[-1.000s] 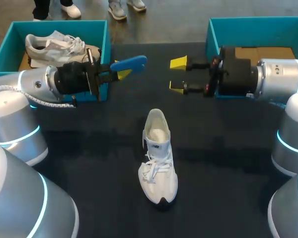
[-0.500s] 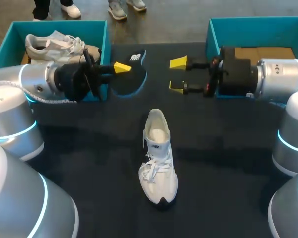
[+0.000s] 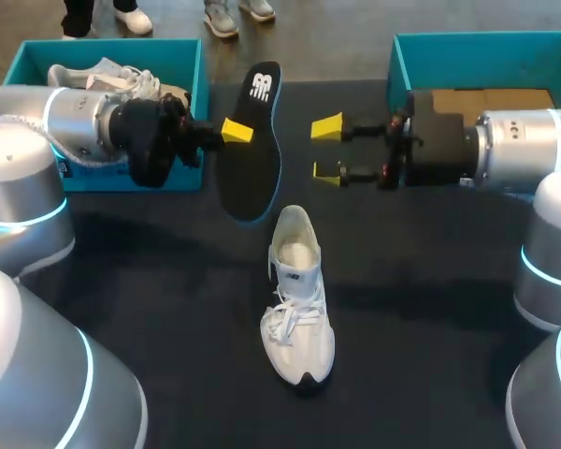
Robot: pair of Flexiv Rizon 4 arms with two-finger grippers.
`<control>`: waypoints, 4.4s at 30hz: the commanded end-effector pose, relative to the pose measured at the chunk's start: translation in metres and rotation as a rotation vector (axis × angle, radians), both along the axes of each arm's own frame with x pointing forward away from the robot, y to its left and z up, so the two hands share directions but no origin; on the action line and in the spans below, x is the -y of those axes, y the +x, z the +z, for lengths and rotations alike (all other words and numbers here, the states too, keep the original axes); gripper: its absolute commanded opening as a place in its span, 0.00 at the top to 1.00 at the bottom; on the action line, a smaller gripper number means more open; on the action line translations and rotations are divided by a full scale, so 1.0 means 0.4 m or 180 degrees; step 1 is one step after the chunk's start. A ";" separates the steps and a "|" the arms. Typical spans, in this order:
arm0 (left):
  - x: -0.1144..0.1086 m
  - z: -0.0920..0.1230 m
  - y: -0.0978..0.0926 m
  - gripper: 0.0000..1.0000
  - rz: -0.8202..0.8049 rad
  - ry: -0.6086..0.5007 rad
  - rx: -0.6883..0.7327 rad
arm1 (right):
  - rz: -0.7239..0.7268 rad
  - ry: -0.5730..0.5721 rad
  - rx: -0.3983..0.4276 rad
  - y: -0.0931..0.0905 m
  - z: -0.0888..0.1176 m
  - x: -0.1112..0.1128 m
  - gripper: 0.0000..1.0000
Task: Take the shoe out of the shoebox, open the shoe tongue, remove and reinsert the insole, then place the shoe into the shoebox
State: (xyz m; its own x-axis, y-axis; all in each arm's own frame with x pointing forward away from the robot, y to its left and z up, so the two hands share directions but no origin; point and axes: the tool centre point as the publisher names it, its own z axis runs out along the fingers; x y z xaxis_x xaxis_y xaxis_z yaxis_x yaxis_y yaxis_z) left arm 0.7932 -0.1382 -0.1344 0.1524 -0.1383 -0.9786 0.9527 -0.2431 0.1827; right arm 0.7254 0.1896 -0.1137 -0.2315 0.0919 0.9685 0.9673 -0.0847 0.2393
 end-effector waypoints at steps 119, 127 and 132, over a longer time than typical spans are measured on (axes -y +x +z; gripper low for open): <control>-0.004 -0.026 0.017 1.00 0.0386 0.0242 0.0555 | 0.0187 -0.0479 0.0783 0.079 -0.111 -0.185 0.73; -0.002 -0.027 0.018 1.00 0.0399 0.0254 0.0567 | 0.0178 -0.0469 0.0760 0.075 -0.114 -0.178 0.76; -0.001 -0.027 0.017 1.00 0.0401 0.0256 0.0564 | 0.0192 -0.0467 0.0752 0.077 -0.114 -0.179 0.78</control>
State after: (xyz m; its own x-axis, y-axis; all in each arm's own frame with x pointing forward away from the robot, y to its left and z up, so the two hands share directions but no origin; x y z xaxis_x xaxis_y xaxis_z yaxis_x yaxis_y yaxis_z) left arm 0.8005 -0.1365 -0.1453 0.3326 -0.0313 -0.9425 0.9313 -0.1464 0.3336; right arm 0.7559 0.2605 -0.1590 -0.4592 0.2070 0.8639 0.8851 0.0235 0.4648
